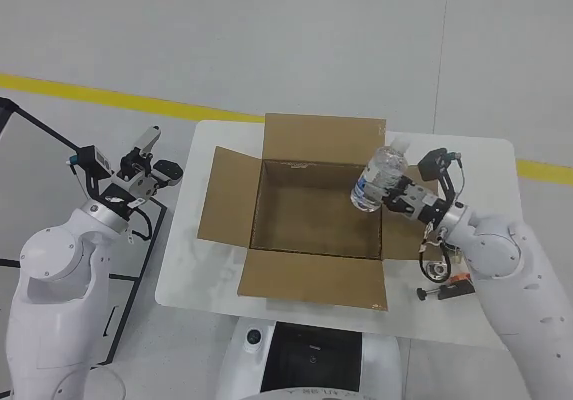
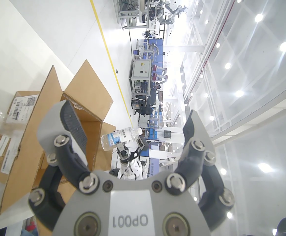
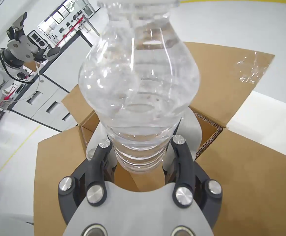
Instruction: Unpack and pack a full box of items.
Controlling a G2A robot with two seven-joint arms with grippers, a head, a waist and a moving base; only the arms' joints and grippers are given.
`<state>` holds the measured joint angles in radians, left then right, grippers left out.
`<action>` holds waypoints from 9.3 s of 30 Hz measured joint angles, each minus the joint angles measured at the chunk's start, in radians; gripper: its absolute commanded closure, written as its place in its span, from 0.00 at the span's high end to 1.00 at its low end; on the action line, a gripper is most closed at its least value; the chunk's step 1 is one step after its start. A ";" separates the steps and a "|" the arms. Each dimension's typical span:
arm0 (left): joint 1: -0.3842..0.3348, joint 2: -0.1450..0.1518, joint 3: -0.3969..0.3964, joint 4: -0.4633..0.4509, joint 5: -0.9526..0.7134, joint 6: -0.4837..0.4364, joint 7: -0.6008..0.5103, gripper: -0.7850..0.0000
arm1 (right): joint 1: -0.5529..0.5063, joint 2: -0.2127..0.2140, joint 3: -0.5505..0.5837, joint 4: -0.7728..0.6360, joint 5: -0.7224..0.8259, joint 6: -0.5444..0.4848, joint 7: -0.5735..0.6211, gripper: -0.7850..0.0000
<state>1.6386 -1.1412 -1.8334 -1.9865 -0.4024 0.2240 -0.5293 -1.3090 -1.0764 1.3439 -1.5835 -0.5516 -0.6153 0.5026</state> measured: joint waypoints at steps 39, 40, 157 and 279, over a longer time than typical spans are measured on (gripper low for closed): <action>0.000 0.000 0.000 0.000 0.000 0.000 0.000 1.00 | 0.497 -0.214 -0.637 0.671 0.347 0.276 0.323 0.18; 0.000 0.000 0.000 0.000 0.000 0.000 0.000 1.00 | 0.502 -0.219 -0.642 0.685 0.350 0.271 0.321 0.32; 0.000 0.000 0.000 0.000 0.000 0.000 0.000 1.00 | -0.726 0.007 0.976 -0.581 0.030 0.396 0.552 1.00; 0.000 0.000 0.000 0.000 0.000 0.000 0.000 1.00 | -0.154 0.075 0.176 0.064 -0.595 0.463 0.841 0.00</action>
<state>1.6386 -1.1412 -1.8334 -1.9865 -0.4024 0.2240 -0.5293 -1.4628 -1.0015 1.5196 -1.5192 -1.1470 -0.1526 1.3435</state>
